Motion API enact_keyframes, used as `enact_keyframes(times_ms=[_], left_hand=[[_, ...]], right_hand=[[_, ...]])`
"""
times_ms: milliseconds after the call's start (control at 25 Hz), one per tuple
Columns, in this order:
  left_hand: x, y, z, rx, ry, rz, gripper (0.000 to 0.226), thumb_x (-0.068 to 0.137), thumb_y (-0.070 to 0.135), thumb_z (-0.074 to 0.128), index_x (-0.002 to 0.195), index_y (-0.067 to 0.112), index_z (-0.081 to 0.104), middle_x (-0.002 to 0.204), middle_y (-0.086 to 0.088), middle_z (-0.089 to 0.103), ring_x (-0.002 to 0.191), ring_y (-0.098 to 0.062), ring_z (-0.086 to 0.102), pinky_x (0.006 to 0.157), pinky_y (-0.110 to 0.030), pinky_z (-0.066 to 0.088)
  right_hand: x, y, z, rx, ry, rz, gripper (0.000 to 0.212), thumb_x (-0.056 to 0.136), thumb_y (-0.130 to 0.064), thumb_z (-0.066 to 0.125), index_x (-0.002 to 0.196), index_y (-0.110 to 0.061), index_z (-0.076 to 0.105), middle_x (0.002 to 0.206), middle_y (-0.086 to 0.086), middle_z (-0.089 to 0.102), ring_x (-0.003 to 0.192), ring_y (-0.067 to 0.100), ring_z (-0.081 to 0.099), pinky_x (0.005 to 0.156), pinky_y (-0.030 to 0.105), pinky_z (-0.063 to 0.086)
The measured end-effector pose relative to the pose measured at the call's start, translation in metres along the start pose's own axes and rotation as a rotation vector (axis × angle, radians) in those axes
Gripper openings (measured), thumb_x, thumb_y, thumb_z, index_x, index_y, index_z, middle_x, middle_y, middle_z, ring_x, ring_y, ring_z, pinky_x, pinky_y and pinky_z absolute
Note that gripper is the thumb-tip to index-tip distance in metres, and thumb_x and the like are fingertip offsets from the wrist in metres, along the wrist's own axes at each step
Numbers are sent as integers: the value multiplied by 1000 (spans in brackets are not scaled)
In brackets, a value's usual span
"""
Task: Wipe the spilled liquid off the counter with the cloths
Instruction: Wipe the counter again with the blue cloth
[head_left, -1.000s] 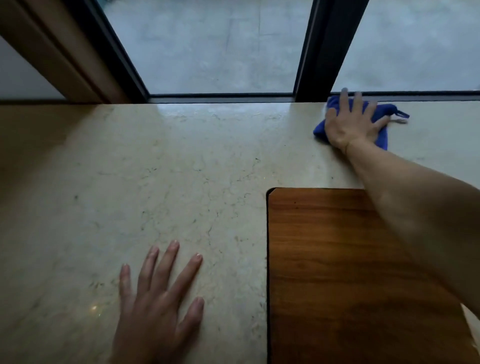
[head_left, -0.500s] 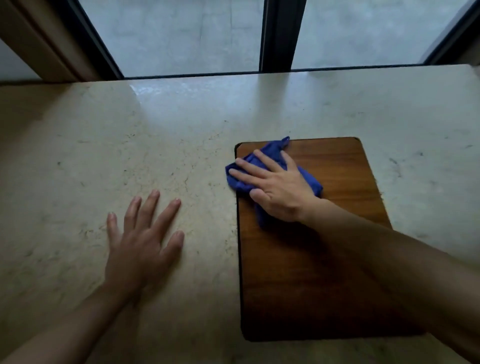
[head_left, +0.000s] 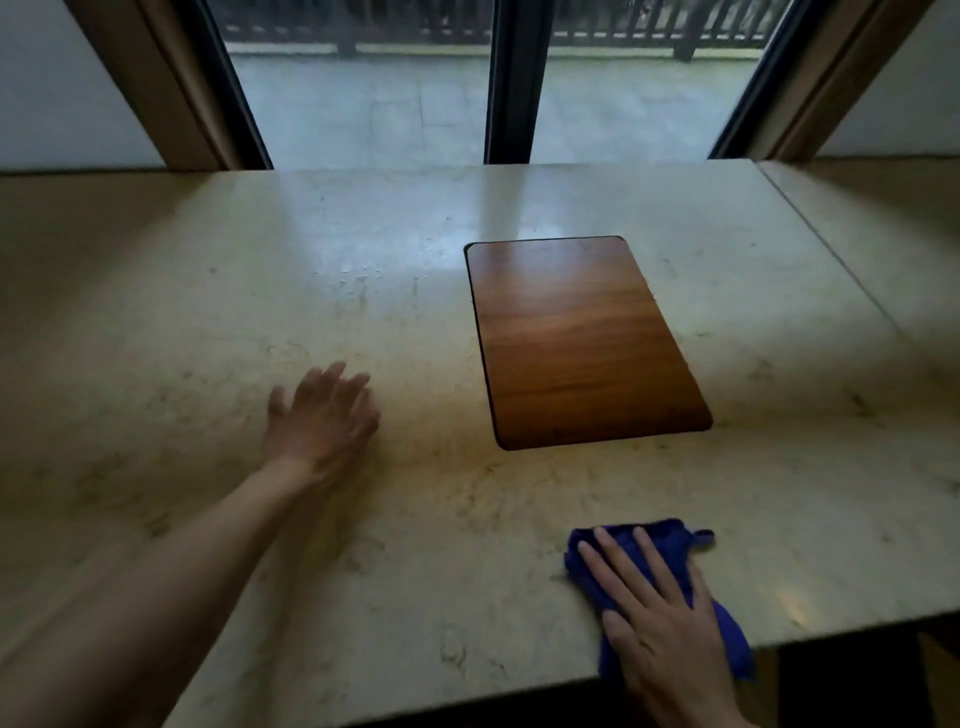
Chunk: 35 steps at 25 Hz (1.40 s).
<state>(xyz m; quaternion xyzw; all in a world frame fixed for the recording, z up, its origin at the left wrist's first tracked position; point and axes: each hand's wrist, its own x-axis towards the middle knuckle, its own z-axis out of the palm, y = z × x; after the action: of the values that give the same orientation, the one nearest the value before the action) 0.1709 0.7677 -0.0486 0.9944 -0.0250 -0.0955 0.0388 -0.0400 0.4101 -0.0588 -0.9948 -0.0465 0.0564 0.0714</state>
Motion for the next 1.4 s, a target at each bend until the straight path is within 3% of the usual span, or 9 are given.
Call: enact_keyframes(times_ms=[120, 280, 400, 520, 720, 800, 960, 1160, 1400], left_hand=[[-17, -27, -2, -23, -21, -45, 66, 87, 63, 12, 148, 39, 20, 161, 7, 11, 148, -18, 10, 115, -55, 10], [3, -62, -7, -23, 23, -124, 66, 86, 60, 17, 147, 36, 22, 161, 4, 13, 146, -20, 12, 114, -54, 12], [44, -72, -12, -62, 166, -143, 64, 85, 56, 21, 143, 31, 32, 155, -5, 27, 141, -26, 27, 109, -61, 22], [97, -68, -14, -106, 184, -231, 57, 87, 50, 26, 141, 33, 36, 155, -7, 30, 141, -29, 29, 108, -64, 20], [115, -73, 1, -86, 155, -331, 60, 89, 57, 18, 148, 47, 14, 163, 4, 10, 149, -21, 5, 115, -61, 2], [119, -73, 1, -84, 173, -341, 62, 87, 56, 23, 148, 46, 19, 162, 4, 16, 148, -23, 11, 115, -61, 7], [125, -69, -2, -71, 221, -348, 68, 79, 51, 37, 144, 33, 44, 155, -4, 37, 140, -32, 35, 110, -65, 18], [123, -73, -1, -33, 217, -300, 68, 78, 51, 41, 144, 32, 44, 155, -4, 37, 141, -32, 34, 112, -64, 17], [118, -71, -5, -88, 121, -321, 65, 87, 53, 31, 150, 44, 19, 162, 5, 16, 150, -22, 8, 117, -61, 4]], right_hand=[[-12, -63, 19, 119, 4, 225, 59, 94, -44, 27, 152, -41, 17, 162, -21, 5, 147, 18, 17, 99, 61, 20], [44, -122, 24, 47, 4, 229, 62, 88, -41, 33, 149, -30, 32, 157, -7, 29, 142, 32, 30, 97, 73, 23], [112, -129, 24, 76, 1, 225, 62, 91, -46, 33, 150, -26, 29, 158, -3, 30, 141, 37, 32, 96, 74, 21], [200, -130, 20, 83, 35, 177, 69, 91, -50, 36, 154, -25, 24, 161, 3, 23, 144, 40, 24, 99, 75, 20], [387, -125, -7, 81, 100, 234, 63, 96, -42, 26, 156, -28, 14, 165, -1, 10, 149, 38, 4, 107, 74, 7], [475, -125, -16, 109, 58, 292, 62, 97, -42, 21, 155, -32, 2, 165, -5, -2, 148, 36, -9, 108, 74, -1], [616, -120, -39, 117, 33, 312, 61, 97, -41, 20, 155, -33, 3, 165, -7, 0, 148, 36, -9, 107, 75, -2], [713, -125, -55, 62, -49, -17, 58, 96, -39, 16, 153, -42, 9, 164, -15, 6, 150, 27, -1, 111, 70, -1], [676, -127, -56, -41, -112, -369, 54, 97, -43, 13, 149, -55, 3, 162, -22, -1, 150, 22, -10, 112, 69, -7]])
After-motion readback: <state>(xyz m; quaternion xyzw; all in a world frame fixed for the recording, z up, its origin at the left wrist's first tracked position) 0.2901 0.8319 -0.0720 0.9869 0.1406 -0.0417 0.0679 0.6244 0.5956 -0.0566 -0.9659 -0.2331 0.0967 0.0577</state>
